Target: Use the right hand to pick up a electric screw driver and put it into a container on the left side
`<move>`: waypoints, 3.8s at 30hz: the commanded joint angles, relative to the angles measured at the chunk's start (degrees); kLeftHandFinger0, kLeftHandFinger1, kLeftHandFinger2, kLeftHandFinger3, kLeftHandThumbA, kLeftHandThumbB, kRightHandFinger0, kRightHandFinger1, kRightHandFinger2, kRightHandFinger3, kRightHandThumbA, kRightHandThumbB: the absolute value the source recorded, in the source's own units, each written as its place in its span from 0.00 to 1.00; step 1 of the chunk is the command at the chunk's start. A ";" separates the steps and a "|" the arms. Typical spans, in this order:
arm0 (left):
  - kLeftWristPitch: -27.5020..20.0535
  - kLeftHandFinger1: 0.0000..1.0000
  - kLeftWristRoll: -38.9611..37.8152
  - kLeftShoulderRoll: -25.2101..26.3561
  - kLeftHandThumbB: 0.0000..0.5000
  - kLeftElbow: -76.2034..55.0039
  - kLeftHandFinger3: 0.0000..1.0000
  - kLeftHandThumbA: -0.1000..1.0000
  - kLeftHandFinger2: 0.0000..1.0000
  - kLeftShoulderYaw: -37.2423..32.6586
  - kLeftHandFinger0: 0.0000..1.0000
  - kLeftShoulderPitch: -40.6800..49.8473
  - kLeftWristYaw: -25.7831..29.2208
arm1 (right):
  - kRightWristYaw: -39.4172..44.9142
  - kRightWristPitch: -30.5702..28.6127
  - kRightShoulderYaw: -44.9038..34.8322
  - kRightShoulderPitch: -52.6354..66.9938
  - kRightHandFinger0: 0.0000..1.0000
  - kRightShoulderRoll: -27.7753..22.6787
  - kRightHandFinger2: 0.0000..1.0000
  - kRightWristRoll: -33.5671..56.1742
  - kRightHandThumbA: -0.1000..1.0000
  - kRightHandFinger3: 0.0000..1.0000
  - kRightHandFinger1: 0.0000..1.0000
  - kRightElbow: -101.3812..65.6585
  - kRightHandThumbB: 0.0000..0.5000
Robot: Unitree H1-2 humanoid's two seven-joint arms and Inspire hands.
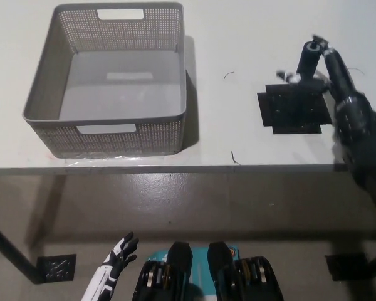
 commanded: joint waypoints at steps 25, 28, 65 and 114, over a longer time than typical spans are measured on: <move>-2.38 1.00 -0.96 0.59 0.48 -1.31 1.00 1.00 1.00 0.67 1.00 0.08 0.14 | -9.81 2.34 -11.15 -5.35 0.00 5.25 0.48 10.44 0.00 0.61 0.01 0.40 0.27; -3.05 1.00 -0.32 0.65 0.47 -0.86 1.00 1.00 1.00 0.89 1.00 -0.10 0.54 | -10.11 1.19 -11.25 -6.30 0.00 5.30 0.64 10.57 0.00 0.71 0.13 -0.16 0.25; -2.91 1.00 -0.34 0.05 0.51 -1.07 1.00 1.00 1.00 0.66 1.00 3.02 -0.13 | -13.97 0.58 -8.73 -18.49 0.00 17.15 0.69 10.45 0.00 0.74 0.24 -17.15 0.25; 0.76 1.00 0.09 2.14 0.58 -5.44 1.00 1.00 1.00 -2.55 1.00 5.93 -2.12 | -17.06 -1.50 -6.81 -10.06 0.00 28.40 0.64 11.79 0.00 0.58 0.11 -1.38 0.25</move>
